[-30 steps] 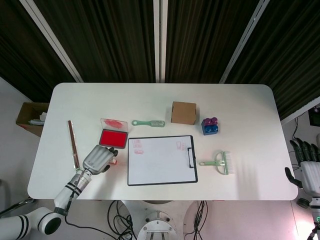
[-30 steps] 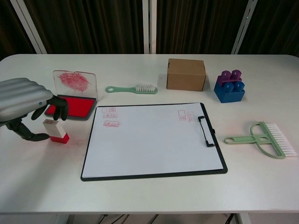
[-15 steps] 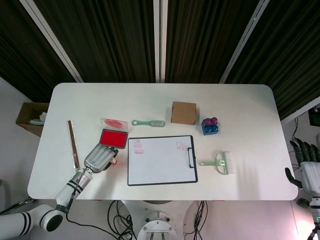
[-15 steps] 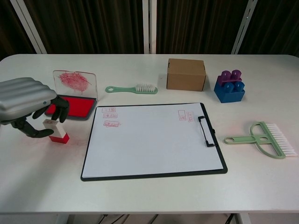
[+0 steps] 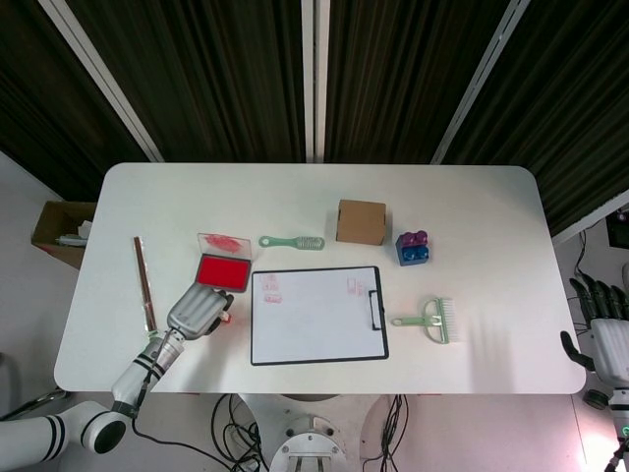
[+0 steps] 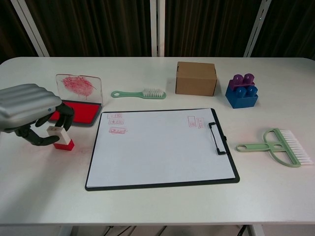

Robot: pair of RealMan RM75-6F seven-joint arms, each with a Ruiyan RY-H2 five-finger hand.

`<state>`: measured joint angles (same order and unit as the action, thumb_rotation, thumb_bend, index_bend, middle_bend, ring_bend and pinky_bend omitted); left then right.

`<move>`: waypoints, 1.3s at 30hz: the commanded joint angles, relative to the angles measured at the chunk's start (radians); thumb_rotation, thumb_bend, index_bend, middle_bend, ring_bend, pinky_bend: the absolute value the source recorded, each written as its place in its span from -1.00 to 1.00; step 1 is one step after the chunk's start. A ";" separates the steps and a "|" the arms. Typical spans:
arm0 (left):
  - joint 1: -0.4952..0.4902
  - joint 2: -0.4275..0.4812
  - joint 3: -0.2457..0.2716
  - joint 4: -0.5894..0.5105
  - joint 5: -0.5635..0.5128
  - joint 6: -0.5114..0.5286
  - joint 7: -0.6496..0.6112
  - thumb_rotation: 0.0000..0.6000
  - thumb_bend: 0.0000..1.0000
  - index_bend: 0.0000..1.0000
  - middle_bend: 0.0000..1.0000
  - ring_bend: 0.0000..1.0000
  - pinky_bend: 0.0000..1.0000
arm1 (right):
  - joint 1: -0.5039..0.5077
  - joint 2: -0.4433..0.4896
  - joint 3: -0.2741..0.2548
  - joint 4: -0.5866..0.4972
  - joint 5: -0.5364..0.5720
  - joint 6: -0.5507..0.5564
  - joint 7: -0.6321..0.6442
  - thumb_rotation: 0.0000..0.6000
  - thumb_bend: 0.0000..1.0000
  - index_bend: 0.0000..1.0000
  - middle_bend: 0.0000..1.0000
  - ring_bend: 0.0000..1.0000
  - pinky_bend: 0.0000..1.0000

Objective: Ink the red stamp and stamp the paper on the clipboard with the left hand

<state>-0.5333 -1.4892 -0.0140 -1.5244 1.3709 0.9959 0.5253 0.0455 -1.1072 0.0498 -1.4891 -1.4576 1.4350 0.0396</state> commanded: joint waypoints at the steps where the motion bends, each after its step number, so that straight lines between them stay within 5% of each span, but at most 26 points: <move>1: -0.001 -0.003 0.000 0.005 -0.003 0.003 -0.008 1.00 -0.30 0.07 0.12 0.37 0.62 | -0.001 0.000 0.000 0.002 0.000 0.000 0.002 1.00 -0.39 -1.00 -1.00 -1.00 -1.00; 12: -0.011 0.024 -0.014 -0.018 -0.025 -0.001 -0.060 1.00 -0.28 0.26 0.31 0.49 0.71 | -0.002 -0.004 -0.001 0.007 -0.003 0.003 0.006 1.00 -0.39 -1.00 -1.00 -1.00 -1.00; 20: -0.041 0.059 -0.069 -0.017 -0.012 0.005 -0.195 1.00 -0.26 0.31 0.36 0.55 0.75 | -0.004 0.000 0.001 0.001 -0.002 0.009 -0.001 1.00 -0.39 -1.00 -1.00 -1.00 -1.00; 29: -0.107 0.036 -0.120 0.179 -0.002 -0.057 -0.399 1.00 -0.23 0.37 0.42 0.61 0.80 | -0.003 0.002 0.006 -0.008 0.013 0.003 -0.023 1.00 -0.39 -1.00 -1.00 -1.00 -1.00; 39: -0.150 -0.020 -0.104 0.326 0.026 -0.101 -0.518 1.00 -0.19 0.41 0.46 0.65 0.81 | 0.002 0.002 0.011 -0.029 0.031 -0.008 -0.060 1.00 -0.39 -1.00 -1.00 -1.00 -1.00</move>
<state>-0.6781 -1.4992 -0.1233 -1.2116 1.3886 0.8971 0.0204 0.0468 -1.1051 0.0604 -1.5167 -1.4275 1.4275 -0.0199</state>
